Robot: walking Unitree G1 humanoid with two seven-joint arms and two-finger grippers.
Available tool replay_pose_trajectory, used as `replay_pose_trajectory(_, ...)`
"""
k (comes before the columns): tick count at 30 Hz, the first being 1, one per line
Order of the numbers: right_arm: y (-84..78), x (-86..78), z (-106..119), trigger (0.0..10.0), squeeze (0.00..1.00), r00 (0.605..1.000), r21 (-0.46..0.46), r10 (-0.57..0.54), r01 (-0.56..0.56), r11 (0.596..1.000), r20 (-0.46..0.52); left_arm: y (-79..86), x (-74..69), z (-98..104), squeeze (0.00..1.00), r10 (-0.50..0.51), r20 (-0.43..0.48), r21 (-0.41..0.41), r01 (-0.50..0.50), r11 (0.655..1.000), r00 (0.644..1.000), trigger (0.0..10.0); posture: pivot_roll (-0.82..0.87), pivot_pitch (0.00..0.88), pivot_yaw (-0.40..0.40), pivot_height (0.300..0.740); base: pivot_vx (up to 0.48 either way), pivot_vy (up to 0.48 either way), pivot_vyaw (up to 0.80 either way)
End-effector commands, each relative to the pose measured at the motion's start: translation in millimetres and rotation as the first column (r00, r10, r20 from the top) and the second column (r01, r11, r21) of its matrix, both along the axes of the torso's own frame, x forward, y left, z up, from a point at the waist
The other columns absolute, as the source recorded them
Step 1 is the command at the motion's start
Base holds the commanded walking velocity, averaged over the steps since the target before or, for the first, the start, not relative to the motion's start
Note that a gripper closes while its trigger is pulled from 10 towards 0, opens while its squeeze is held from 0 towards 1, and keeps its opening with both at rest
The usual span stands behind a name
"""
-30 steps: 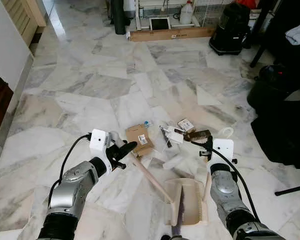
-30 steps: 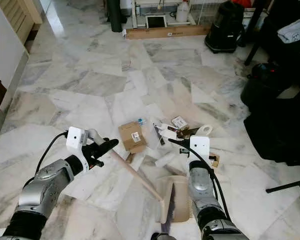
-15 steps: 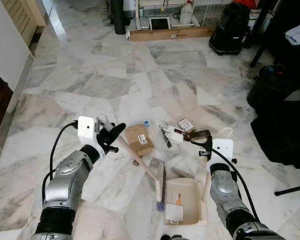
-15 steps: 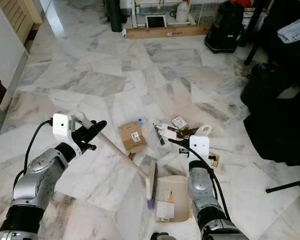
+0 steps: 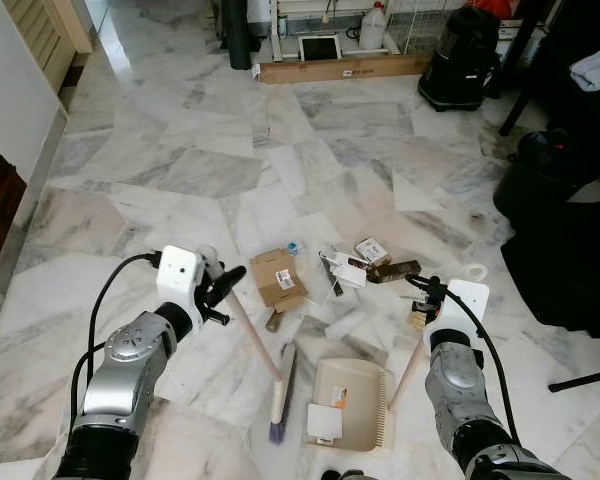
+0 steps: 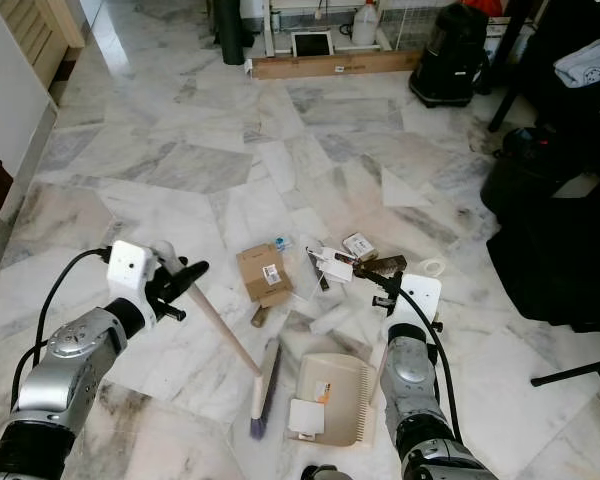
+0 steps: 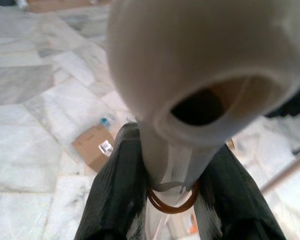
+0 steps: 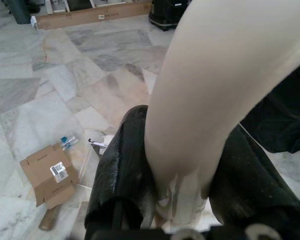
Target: Sweep floor
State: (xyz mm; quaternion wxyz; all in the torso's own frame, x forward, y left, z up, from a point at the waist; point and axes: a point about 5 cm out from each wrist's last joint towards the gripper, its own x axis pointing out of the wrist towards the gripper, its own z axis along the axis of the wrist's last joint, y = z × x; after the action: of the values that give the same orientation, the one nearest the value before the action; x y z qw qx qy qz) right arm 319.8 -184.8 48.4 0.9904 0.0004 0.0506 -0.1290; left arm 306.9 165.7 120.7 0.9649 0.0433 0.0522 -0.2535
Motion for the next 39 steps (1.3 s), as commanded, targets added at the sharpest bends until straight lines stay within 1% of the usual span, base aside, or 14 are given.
replay_pose_trajectory(1, 12.2, -11.8, -22, 10.0, 0.0, 0.994, 0.059, 0.03, -0.024, 0.998, -0.102, 0.4, -6.4, -7, 0.0, -0.038, -0.039, 0.051, 0.04, 0.998, 0.999, 10.0, 0.1, 0.165, 0.013, 0.74, 0.0, 0.0, 0.0)
replay_pose_trajectory(4, 11.9, -11.8, -22, 10.0, 0.0, 0.994, 0.063, 0.028, -0.021, 0.998, -0.103, -4.5, -13.3, -13, 0.0, -0.109, -0.102, 0.051, 0.115, 0.992, 0.989, 10.0, 0.1, 0.169, 0.014, 0.74, 0.0, 0.0, 0.0)
replay_pose_trajectory(7, 12.0, -11.7, -22, 10.0, 0.0, 0.994, 0.061, 0.027, -0.021, 0.998, -0.104, -6.5, -16.4, -16, 0.0, -0.14, -0.135, 0.052, 0.148, 0.988, 0.981, 10.0, 0.11, 0.172, 0.015, 0.74, 0.0, 0.0, 0.0)
replay_pose_trajectory(10, 12.1, -11.5, -22, 10.0, 0.0, 0.994, 0.057, 0.028, -0.022, 0.998, -0.104, -9.7, -18.7, -17, 0.0, -0.167, -0.157, 0.013, 0.171, 0.985, 0.973, 10.0, 0.11, 0.175, 0.016, 0.74, 0.0, 0.0, 0.0)
replay_pose_trajectory(12, 12.2, -11.5, -22, 10.0, 0.0, 0.994, 0.056, 0.028, -0.022, 0.998, -0.105, -11.8, -18.3, -13, 0.0, -0.165, -0.15, -0.049, 0.16, 0.986, 0.975, 10.0, 0.11, 0.175, 0.016, 0.74, 0.0, 0.0, 0.0)
replay_pose_trajectory(17, 12.1, -11.5, -22, 10.0, 0.0, 0.994, 0.057, 0.026, -0.02, 0.998, -0.105, -12.2, -16.2, -8, 0.0, -0.156, -0.14, -0.131, 0.138, 0.982, 0.978, 10.0, 0.1, 0.176, 0.016, 0.74, 0.0, 0.0, 0.0)
replay_pose_trajectory(18, 12.1, -11.6, -22, 10.0, 0.0, 0.994, 0.057, 0.026, -0.02, 0.998, -0.105, -12.2, -15.0, -5, 0.0, -0.148, -0.133, -0.174, 0.124, 0.977, 0.98, 10.0, 0.1, 0.176, 0.016, 0.74, 0.0, 0.0, 0.0)
replay_pose_trajectory(19, 12.1, -11.6, -22, 10.0, 0.0, 0.994, 0.057, 0.026, -0.02, 0.998, -0.105, -12.2, -15.0, -5, 0.0, -0.148, -0.133, -0.174, 0.124, 0.977, 0.98, 10.0, 0.1, 0.176, 0.016, 0.74, 0.0, 0.0, 0.0)
replay_pose_trajectory(24, 12.2, -11.7, -22, 10.0, 0.0, 0.994, 0.057, 0.028, -0.022, 0.998, -0.105, -13.2, -8.7, 9, 0.0, -0.111, -0.091, -0.292, 0.08, 0.953, 0.99, 10.0, 0.1, 0.178, 0.015, 0.74, 0.0, 0.0, 0.0)
replay_pose_trajectory(30, 12.7, -11.6, -22, 10.0, 0.0, 0.994, 0.058, 0.033, -0.027, 0.998, -0.104, -8.3, -1.6, 22, 0.0, -0.036, -0.012, -0.252, 0.032, 0.967, 0.999, 10.0, 0.1, 0.175, 0.015, 0.74, 0.0, 0.0, 0.0)
replay_pose_trajectory(32, 13.6, -11.7, -22, 10.0, 0.0, 0.994, 0.056, 0.041, -0.035, 0.998, -0.104, -4.6, 1.6, 26, 0.0, 0.017, 0.02, -0.202, -0.012, 0.979, 1.0, 10.0, 0.1, 0.17, 0.016, 0.74, 0.0, 0.0, 0.0)
replay_pose_trajectory(34, 15.2, -11.6, -22, 10.0, 0.0, 0.994, 0.058, 0.048, -0.043, 0.997, -0.1, 0.0, 4.6, 35, 0.0, 0.091, 0.084, -0.176, -0.075, 0.981, 0.992, 10.0, 0.1, 0.166, 0.016, 0.74, 0.0, 0.0, 0.0)
replay_pose_trajectory(35, 15.2, -11.6, -22, 10.0, 0.0, 0.994, 0.058, 0.048, -0.043, 0.997, -0.1, 0.0, 4.6, 35, 0.0, 0.091, 0.084, -0.176, -0.075, 0.981, 0.992, 10.0, 0.1, 0.166, 0.016, 0.74, 0.0, 0.0, 0.0)
replay_pose_trajectory(39, 19.7, -7.6, -16, 10.0, 0.0, 0.996, 0.074, 0.064, -0.059, 0.995, -0.064, 3.1, 3.1, 47, 0.0, 0.16, 0.179, -0.161, -0.131, 0.978, 0.971, 10.0, 0.11, 0.156, 0.014, 0.74, 0.0, 0.0, 0.0)
